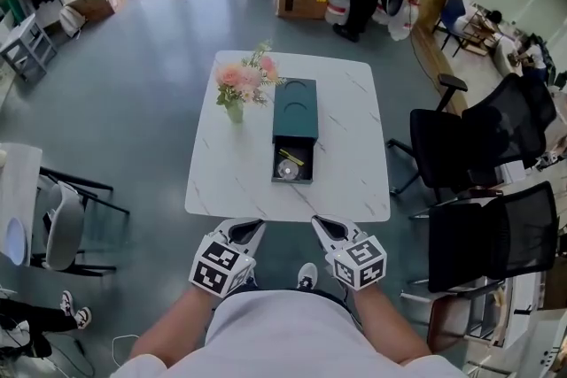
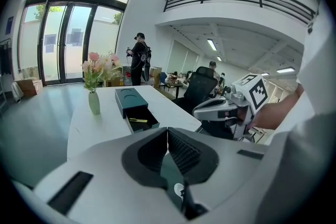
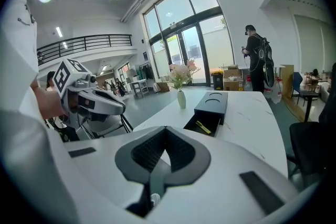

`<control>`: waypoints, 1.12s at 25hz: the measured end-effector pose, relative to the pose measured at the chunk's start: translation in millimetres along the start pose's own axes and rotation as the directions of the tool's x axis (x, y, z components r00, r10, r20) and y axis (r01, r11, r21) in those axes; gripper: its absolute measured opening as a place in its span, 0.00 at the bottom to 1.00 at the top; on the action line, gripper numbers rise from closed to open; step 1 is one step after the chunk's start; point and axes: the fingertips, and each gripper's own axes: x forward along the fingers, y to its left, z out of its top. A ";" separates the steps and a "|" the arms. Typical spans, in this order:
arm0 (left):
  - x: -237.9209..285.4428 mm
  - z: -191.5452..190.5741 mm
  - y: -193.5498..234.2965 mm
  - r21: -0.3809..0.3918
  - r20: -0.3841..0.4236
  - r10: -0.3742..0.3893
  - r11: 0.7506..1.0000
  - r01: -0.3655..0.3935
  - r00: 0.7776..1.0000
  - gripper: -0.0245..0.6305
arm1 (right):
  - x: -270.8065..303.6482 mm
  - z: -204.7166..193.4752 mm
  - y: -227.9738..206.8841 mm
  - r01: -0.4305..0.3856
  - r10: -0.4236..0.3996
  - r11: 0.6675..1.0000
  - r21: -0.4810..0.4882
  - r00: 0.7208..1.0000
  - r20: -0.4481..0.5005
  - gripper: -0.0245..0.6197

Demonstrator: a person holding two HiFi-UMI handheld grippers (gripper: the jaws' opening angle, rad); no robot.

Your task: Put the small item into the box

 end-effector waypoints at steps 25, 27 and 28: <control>2.6 2.5 0.4 0.040 -0.015 -0.002 0.999 0.003 1.000 0.06 | -0.7 -3.3 -3.0 0.012 -0.012 1.000 0.004 1.000 -0.011 0.06; 2.3 2.6 -0.4 0.041 -0.014 -0.004 0.999 0.005 1.000 0.06 | -1.2 -3.8 -2.0 0.012 -0.012 1.000 0.004 1.000 -0.012 0.06; 2.1 2.6 -0.7 0.041 -0.013 -0.005 0.999 0.005 1.000 0.06 | -1.4 -4.0 -1.5 0.011 -0.011 1.000 0.004 1.000 -0.013 0.06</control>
